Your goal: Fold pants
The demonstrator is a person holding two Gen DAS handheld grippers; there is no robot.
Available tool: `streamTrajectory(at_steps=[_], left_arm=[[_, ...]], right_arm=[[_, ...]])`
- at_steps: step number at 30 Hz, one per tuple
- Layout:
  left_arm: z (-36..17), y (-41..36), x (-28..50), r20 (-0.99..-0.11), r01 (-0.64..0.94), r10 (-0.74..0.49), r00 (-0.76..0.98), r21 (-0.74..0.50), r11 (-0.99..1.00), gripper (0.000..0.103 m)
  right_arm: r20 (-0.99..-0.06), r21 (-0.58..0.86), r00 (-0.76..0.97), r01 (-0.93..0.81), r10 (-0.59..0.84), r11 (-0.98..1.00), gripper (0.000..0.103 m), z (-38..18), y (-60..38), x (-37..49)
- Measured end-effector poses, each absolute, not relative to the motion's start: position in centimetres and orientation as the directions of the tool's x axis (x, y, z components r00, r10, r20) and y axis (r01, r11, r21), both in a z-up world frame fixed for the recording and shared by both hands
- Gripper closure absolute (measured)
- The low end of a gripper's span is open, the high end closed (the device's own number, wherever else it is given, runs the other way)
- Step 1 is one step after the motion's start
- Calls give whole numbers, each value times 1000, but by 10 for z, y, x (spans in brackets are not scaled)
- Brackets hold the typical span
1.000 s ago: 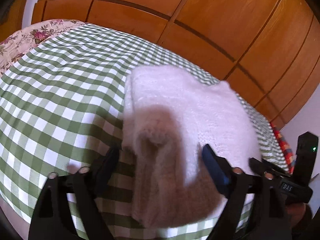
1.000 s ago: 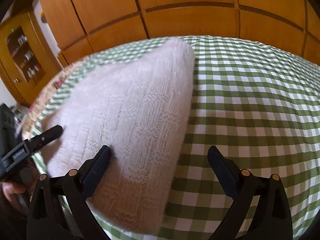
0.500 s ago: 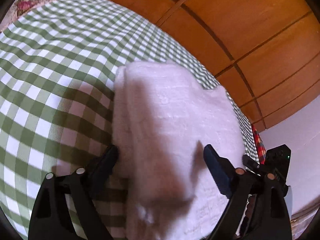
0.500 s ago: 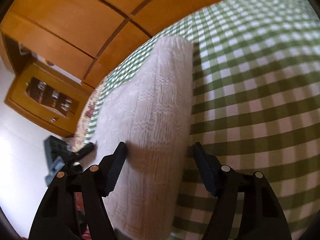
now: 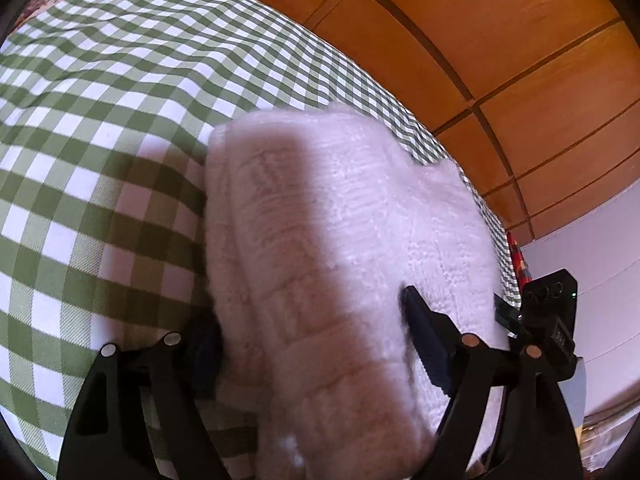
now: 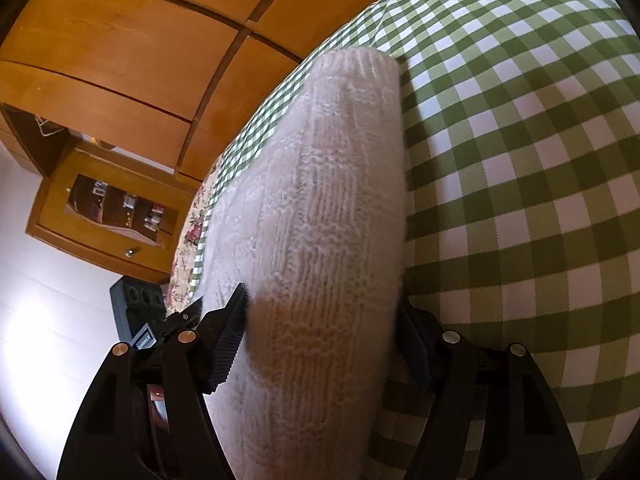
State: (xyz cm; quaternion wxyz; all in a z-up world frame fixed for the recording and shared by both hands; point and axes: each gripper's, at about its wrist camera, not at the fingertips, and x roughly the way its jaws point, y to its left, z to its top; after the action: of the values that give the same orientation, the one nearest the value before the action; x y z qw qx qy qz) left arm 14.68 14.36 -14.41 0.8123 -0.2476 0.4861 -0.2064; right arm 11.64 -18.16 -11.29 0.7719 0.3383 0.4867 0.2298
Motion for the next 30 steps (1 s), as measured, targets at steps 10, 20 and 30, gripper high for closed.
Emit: streamTrajectory(at_steps=[10,20,30], left_arm=[[-119,119,130,-697,143,-538,474,-542,828,59],[-77,86,108,-654,247,-495,572,-438,864,63],[-61,44,115,-629,288,-485,607,-394,873,64]], right_arm=[[-639,606,507,-131,578,785,49,-85,-154,103],[-635,437,614,-215,469,873,56,-48,-147,82],[-609,315,697,-225,378,922,57,-21,-171,75]])
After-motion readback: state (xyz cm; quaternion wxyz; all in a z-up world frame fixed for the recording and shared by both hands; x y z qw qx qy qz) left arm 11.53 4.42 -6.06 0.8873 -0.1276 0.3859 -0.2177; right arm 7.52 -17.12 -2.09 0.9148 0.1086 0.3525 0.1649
